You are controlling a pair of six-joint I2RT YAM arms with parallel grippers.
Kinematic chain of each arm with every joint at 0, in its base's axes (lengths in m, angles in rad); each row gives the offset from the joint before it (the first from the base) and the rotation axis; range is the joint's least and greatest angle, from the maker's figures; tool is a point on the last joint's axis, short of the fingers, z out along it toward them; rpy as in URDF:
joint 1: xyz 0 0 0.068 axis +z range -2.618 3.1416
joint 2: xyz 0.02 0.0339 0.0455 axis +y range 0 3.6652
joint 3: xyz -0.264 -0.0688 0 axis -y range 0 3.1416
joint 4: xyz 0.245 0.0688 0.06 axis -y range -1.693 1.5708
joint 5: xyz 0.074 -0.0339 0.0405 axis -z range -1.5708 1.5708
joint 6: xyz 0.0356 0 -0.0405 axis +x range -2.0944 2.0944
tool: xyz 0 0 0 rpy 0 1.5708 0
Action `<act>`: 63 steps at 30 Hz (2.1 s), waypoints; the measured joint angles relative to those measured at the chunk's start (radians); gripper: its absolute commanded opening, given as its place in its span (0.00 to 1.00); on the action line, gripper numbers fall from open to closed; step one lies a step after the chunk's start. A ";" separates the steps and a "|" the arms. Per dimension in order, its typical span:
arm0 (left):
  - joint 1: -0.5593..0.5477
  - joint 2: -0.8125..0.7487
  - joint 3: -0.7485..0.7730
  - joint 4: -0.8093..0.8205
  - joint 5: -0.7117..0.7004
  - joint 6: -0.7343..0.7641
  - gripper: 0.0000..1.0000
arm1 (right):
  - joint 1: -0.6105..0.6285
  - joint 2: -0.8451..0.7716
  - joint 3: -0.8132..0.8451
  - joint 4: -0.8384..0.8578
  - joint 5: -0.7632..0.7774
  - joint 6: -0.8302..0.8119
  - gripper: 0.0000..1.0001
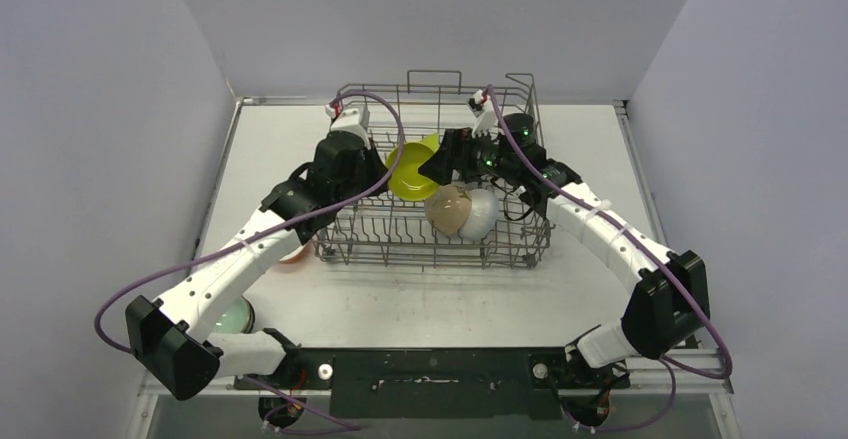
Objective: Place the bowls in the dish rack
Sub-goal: Place the bowl in the dish rack.
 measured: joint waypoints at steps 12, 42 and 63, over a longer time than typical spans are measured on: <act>-0.023 -0.021 -0.013 0.072 0.084 0.003 0.30 | 0.011 0.041 0.002 -0.045 0.095 -0.033 0.05; 0.252 -0.135 -0.404 0.769 0.785 -0.403 0.93 | -0.002 0.036 -0.001 0.018 -0.109 -0.023 0.05; 0.200 -0.065 -0.357 0.668 0.789 -0.340 0.35 | -0.003 0.039 -0.003 0.004 -0.131 -0.008 0.22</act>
